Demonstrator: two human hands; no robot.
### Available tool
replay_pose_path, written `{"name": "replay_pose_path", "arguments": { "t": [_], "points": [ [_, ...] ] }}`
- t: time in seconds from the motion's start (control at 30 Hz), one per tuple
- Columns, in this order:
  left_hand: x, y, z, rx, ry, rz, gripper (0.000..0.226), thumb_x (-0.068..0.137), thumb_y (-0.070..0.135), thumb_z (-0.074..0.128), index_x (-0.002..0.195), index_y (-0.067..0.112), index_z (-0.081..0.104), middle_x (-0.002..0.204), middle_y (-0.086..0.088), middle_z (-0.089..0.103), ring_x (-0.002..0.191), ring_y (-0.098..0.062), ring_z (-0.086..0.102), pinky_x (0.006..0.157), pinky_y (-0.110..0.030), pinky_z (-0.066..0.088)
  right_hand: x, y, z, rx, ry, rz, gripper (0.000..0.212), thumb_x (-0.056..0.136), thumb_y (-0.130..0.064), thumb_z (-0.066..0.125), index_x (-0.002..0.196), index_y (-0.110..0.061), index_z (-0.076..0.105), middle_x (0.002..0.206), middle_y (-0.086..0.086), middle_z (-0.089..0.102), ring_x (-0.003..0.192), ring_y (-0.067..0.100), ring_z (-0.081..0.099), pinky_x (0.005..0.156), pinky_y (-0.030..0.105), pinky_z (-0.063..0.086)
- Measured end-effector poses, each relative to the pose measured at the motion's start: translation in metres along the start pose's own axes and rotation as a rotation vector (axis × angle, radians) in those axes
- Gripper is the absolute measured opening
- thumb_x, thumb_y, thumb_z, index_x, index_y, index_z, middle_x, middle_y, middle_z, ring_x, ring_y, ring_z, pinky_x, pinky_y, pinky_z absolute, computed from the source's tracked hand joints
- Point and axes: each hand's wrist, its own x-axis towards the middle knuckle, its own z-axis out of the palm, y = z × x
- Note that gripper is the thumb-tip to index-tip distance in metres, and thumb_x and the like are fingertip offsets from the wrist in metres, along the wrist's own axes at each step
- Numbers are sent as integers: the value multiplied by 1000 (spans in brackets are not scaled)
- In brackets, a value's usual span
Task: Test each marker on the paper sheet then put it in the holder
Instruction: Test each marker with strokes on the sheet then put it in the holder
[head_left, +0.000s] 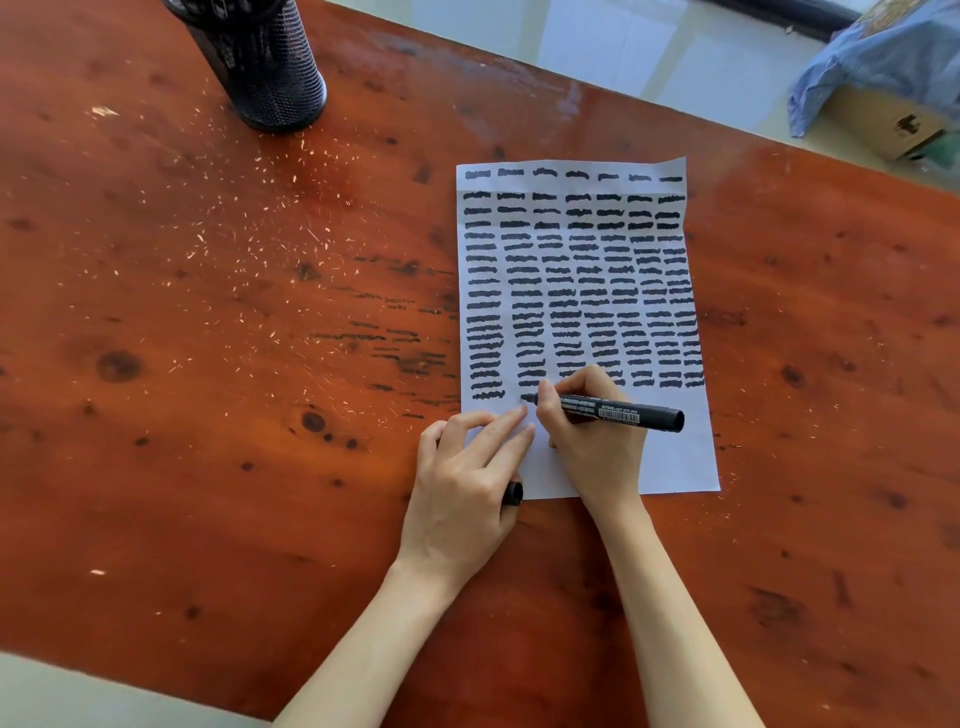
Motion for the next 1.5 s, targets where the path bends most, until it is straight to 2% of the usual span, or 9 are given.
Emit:
{"name": "replay_pose_path", "arguments": {
  "t": [0.23,0.53,0.77,0.87,0.97,1.2,1.5],
  "points": [
    [0,-1,1,-2,-14,-14,41,76,10,47,113,13,65,122,1,62,104,-19,49,87,-40,41,-1,-1,0,23,14,17,26,83,-32,56,65,-17,45,48,-2,49,45,17,50,46,22,38],
    [0,0,0,-12,-6,-16,42,75,10,46,112,13,65,122,1,63,103,-19,49,86,-41,40,-1,-1,0,22,37,21,28,83,-32,54,64,-13,46,48,7,51,43,20,49,47,28,39],
    [0,-1,0,-12,-8,-15,43,74,9,47,113,13,64,123,1,62,103,-20,49,86,-40,41,-1,-1,0,10,57,-4,27,83,-30,54,64,-13,45,48,-3,46,46,15,47,47,16,35],
    [0,-1,0,-14,-12,-15,43,74,10,47,113,13,64,123,1,62,103,-20,48,86,-39,39,-1,1,0,-8,61,-21,27,83,-29,53,64,-11,45,51,-12,42,49,5,46,48,11,32],
    [0,-1,0,-16,-16,-21,43,75,10,46,113,14,64,123,1,62,103,-20,49,86,-40,40,-1,2,1,-23,71,-26,28,83,-28,53,63,-10,45,52,-14,41,49,0,43,49,10,32],
    [0,-1,0,-21,-19,-25,42,75,11,46,113,14,65,122,1,62,103,-19,48,85,-41,44,-1,1,0,-18,72,-30,25,83,-26,53,64,-14,42,53,-17,39,49,0,43,49,10,32],
    [0,-1,1,-17,-12,-17,43,74,11,45,112,13,65,122,0,62,102,-20,47,87,-39,38,-1,2,1,-44,99,-43,24,83,-24,52,64,-14,41,53,-15,37,49,5,40,49,10,31]
  ]
}}
